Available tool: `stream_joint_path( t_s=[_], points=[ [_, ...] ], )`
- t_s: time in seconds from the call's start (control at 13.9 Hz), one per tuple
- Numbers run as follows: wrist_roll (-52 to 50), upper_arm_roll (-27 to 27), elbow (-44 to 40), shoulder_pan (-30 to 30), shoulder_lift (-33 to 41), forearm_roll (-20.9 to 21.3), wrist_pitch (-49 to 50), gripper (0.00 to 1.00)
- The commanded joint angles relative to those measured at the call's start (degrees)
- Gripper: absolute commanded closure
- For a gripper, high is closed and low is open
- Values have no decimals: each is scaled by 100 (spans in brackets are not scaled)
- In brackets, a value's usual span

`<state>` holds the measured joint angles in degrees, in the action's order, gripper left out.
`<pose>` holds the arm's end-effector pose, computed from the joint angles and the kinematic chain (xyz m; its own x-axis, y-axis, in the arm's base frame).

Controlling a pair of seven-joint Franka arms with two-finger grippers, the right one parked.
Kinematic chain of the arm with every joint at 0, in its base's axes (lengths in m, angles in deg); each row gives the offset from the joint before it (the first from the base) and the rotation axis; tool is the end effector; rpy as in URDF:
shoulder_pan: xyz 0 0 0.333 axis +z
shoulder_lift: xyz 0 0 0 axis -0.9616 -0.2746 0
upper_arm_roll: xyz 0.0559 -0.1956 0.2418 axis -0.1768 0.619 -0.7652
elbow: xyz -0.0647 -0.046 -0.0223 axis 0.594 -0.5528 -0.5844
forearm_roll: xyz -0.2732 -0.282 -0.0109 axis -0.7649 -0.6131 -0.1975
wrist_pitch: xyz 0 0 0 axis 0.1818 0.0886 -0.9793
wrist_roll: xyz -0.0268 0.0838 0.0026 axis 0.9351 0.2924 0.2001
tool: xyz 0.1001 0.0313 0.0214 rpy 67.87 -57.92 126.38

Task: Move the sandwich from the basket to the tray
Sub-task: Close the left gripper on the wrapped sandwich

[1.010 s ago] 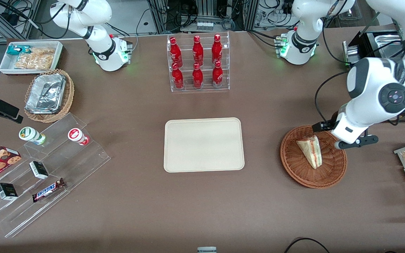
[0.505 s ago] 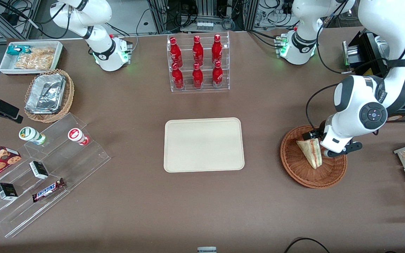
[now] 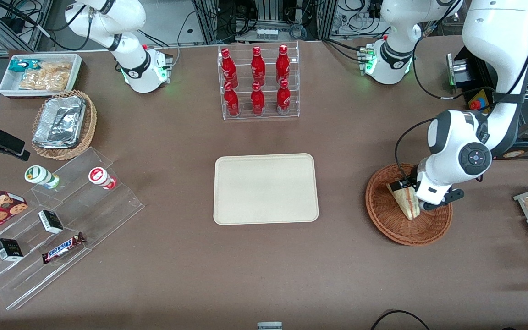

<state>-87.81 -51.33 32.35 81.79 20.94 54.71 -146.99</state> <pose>0.5728 -0.0569 0.2693 0.9181 0.3638 -0.1574 0.3599 -0.9314 -0.0535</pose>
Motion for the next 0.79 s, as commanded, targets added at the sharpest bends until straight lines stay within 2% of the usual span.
stream_joint_path(
  t_s=[0.0, 0.14, 0.29, 0.43, 0.51, 0.72],
  points=[
    [-274, -17, 77, -8, -108, 10, -250, 0],
    [-492, -17, 77, -8, -170, 1, -338, 10],
    [-792, -17, 85, -43, -196, 19, -444, 39],
    [-775, -17, 85, -43, -205, 28, -444, 74],
    [-732, -17, 77, -34, -196, 28, -427, 84],
    [-670, -17, 24, -34, -13, 54, -374, 89]
  ],
)
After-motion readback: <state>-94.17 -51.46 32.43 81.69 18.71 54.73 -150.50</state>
